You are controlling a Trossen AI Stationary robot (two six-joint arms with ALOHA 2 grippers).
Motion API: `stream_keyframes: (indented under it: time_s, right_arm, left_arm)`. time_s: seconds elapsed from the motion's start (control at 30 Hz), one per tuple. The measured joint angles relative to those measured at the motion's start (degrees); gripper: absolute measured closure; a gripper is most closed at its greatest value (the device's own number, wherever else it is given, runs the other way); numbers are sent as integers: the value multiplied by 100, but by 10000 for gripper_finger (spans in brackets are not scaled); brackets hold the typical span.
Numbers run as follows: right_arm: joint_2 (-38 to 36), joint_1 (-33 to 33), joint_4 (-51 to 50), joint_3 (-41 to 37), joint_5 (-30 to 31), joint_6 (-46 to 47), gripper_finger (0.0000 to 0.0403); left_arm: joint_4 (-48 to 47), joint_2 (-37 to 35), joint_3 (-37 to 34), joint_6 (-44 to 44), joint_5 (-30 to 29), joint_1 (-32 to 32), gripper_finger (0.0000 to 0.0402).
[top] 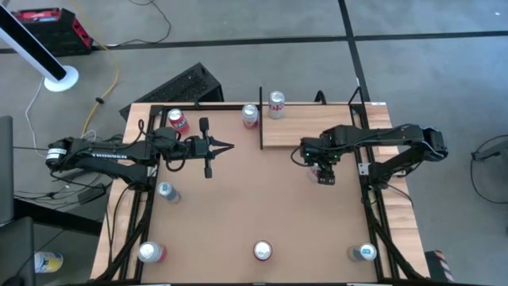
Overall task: Place canned beverage on shelf
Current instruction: Put the red-silver soda can on the shelf
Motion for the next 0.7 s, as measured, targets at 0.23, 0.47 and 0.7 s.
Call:
stream_keyframes:
  time_s: [0.23, 0.47, 0.7]
  right_arm:
    - [-53, 0, -153, 238, 407, 311, 52]
    - [-55, 0, -230, 591, 589, 1710, 54]
    - [-9, 134, -279, 608, 436, 3164, 54]
  left_arm:
    - [0, 0, 0, 0, -2, 1, 401]
    - [0, 0, 0, 0, -26, 0, 402]
    - [-4, 0, 0, 0, -24, 1, 402]
